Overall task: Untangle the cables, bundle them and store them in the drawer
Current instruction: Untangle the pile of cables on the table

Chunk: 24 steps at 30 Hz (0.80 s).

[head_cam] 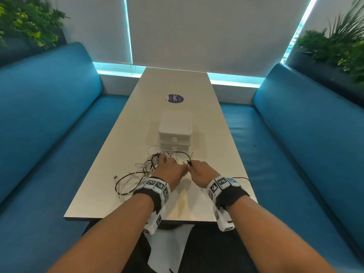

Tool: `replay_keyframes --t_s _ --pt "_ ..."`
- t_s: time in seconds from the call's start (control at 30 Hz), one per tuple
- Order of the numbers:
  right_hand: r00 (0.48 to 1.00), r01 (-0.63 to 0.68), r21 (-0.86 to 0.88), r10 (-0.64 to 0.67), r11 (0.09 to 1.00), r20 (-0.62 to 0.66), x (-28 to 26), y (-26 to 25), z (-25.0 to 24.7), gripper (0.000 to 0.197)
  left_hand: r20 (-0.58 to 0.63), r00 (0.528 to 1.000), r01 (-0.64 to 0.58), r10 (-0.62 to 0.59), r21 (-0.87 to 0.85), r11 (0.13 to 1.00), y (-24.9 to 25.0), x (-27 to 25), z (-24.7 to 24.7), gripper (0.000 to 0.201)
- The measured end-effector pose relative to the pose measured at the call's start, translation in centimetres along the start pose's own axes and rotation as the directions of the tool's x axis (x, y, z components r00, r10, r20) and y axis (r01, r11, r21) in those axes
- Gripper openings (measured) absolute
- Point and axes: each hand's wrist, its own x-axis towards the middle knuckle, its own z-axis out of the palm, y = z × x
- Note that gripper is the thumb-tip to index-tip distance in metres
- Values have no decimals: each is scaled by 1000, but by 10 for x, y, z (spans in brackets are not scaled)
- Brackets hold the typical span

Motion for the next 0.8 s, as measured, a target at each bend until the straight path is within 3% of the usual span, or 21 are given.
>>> replay_keyframes --t_s 0.2,0.37,0.5,0.63,0.8 --pt "996 -22 -34 25 999 89 -7 3 0 28 -37 999 -7 9 40 999 -4 -6 2 21" --pt "982 -186 -126 183 974 -33 -7 24 -18 24 -20 1000 -12 14 90 996 -5 -2 -1 23" --pt "971 -225 -235 198 945 -134 -8 28 -23 26 -80 996 38 -29 105 994 -6 5 1 19" --pt "965 -247 -293 207 924 -160 -7 35 -21 29 -94 995 39 -30 89 995 -12 4 1 40" --pt "934 -328 -208 283 922 -217 -5 33 -20 27 -114 993 41 -24 154 987 -11 2 2 20"
